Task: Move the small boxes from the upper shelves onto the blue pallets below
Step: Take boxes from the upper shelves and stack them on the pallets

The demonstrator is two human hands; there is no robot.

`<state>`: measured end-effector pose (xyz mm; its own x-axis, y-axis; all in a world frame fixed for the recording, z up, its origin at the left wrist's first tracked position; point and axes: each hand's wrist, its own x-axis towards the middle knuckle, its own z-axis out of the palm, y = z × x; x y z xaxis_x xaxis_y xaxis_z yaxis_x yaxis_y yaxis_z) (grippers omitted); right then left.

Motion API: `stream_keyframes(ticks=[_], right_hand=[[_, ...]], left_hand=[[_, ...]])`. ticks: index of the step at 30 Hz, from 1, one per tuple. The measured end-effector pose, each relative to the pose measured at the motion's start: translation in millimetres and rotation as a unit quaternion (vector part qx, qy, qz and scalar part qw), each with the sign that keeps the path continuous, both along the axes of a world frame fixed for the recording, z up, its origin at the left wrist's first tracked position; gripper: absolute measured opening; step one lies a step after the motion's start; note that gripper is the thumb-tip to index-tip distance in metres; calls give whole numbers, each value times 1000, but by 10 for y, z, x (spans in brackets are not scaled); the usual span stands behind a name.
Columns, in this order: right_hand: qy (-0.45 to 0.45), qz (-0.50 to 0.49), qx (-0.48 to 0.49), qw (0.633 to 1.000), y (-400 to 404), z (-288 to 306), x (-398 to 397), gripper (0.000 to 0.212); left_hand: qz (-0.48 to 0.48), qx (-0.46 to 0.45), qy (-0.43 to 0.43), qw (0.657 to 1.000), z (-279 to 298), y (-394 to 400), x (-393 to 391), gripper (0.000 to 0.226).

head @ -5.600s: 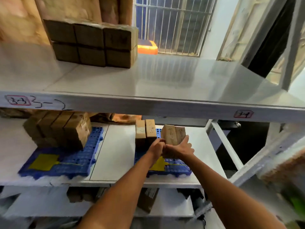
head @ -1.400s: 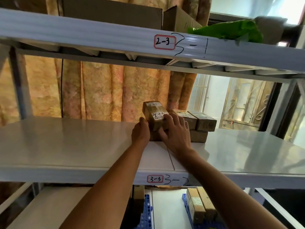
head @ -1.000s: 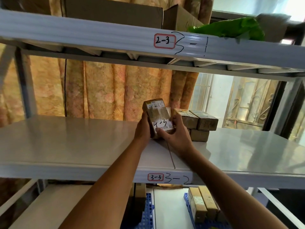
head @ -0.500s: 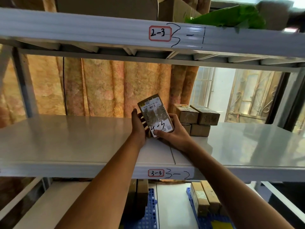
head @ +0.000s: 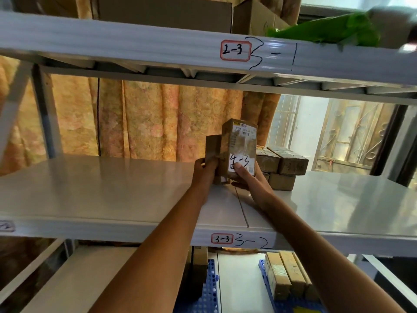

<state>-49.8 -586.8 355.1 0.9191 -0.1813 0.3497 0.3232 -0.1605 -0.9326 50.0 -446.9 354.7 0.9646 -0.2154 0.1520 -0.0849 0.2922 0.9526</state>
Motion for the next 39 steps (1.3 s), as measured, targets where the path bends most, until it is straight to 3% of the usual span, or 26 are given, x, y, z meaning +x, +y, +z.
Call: stream_keyframes(ticks=[4,6,11,14,21,29,33,39], right_hand=[[28,-1,35,999,15,32,2,77],[51,6,54,997,36,44,-63,80],[10,-39,38,998,85,46,-433,60],[-1,-38,15,999,102,90,-737,54],[8,-3,39,999,-34,75,-1791,71],[62,-15,42,997,-533,-490,-3363,73],[103,-43,55,992,-839,-756,-3930,84],[172,-88,62,979,-1301,-1355,-4252,80]], left_hand=[[9,14,12,1000,-15,-6,36,77],[20,2,7,1000,-8,13,-8,70],[55,-150,7,987,7,239,-258,43],[22,-149,-15,988,56,402,-614,38],[-33,-129,14,991,133,378,-1868,46],[-110,-79,80,988,-362,-50,-3309,63],[-210,-53,115,970,-691,-313,-3699,57],[-318,-78,175,928,-1207,-853,-3910,55]])
